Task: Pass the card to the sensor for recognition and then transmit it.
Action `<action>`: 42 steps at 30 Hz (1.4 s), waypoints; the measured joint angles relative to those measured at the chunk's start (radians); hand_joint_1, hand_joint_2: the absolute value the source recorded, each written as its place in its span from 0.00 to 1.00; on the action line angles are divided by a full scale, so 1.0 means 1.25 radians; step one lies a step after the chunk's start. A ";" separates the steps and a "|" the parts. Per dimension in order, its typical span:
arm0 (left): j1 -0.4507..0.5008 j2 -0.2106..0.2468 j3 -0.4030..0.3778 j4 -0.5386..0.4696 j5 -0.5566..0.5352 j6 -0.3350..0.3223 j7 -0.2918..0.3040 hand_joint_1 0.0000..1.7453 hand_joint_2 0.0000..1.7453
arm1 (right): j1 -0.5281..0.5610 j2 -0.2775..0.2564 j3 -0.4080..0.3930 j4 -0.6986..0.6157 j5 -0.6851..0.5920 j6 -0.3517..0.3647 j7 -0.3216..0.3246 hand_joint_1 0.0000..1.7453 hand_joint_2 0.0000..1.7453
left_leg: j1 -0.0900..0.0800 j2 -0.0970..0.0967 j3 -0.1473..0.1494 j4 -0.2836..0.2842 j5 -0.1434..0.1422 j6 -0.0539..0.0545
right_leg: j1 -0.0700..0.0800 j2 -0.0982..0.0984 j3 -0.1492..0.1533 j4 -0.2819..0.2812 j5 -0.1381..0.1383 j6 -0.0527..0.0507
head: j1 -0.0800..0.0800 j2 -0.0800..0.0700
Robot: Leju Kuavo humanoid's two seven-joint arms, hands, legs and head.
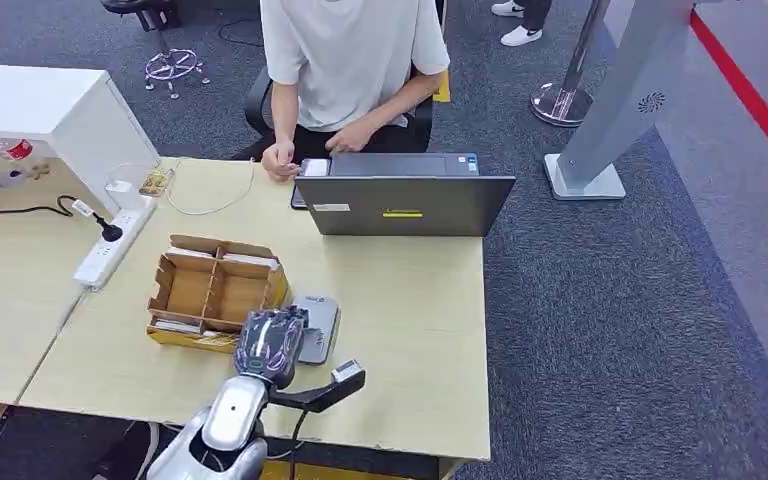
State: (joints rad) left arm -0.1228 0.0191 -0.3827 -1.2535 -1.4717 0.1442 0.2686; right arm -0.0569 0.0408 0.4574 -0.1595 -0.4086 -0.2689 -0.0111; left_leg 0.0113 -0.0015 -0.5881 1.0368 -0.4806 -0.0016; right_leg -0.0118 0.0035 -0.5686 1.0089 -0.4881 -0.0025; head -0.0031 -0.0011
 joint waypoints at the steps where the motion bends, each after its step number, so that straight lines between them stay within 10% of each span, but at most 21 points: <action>1: 0.000 0.000 0.002 0.001 0.002 0.000 -0.001 1.00 1.00 | 0.000 0.000 0.001 0.000 0.000 0.001 0.001 0.00 0.00 | 0.000 0.000 0.000 0.000 0.000 0.000 | 0.000 0.000 0.000 0.000 0.000 0.000 | 0.000 0.000; 17: -0.178 0.048 0.073 -0.075 -0.003 0.301 -0.150 1.00 1.00 | -0.005 0.000 0.054 0.000 0.056 0.018 -0.001 0.00 0.00 | 0.000 -0.001 0.000 0.000 0.001 -0.001 | 0.000 -0.001 0.000 0.001 0.000 -0.001 | 0.000 0.000; 23: -0.278 0.082 0.107 -0.047 -0.028 0.304 -0.142 1.00 1.00 | -0.008 0.000 0.082 0.000 0.081 0.023 0.003 0.00 0.00 | 0.001 -0.001 0.000 0.000 0.002 -0.001 | 0.001 -0.001 0.000 0.002 0.000 -0.001 | 0.000 0.000; 34: -0.546 0.165 0.165 0.256 -0.030 0.290 -0.157 1.00 1.00 | -0.013 0.000 0.113 0.000 0.084 0.036 0.007 0.00 0.00 | 0.001 0.000 0.000 0.000 0.003 -0.002 | 0.001 0.000 0.000 0.002 0.001 -0.001 | -0.001 0.000; 35: -0.548 0.167 0.166 0.265 -0.029 0.292 -0.158 0.00 1.00 | -0.013 0.000 0.113 0.000 0.083 0.036 0.007 0.00 0.00 | 0.000 0.000 0.000 0.000 0.003 -0.002 | 0.001 0.000 0.000 0.002 0.001 -0.001 | -0.001 0.000; 42: -0.545 0.168 0.178 0.311 -0.004 0.289 -0.183 0.00 1.00 | -0.014 0.000 0.113 0.000 0.076 0.036 0.002 0.00 0.00 | 0.001 -0.001 0.000 0.000 0.003 -0.002 | 0.001 0.000 0.000 0.002 0.001 -0.001 | -0.001 0.000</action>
State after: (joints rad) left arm -0.8036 0.2285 -0.1598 -0.8644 -1.4767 0.5054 0.0396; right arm -0.0738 0.0404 0.5985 -0.1595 -0.3136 -0.2243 -0.0092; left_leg 0.0120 -0.0022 -0.5886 1.0368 -0.4774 -0.0042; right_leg -0.0106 0.0032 -0.5692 1.0114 -0.4870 -0.0037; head -0.0038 -0.0011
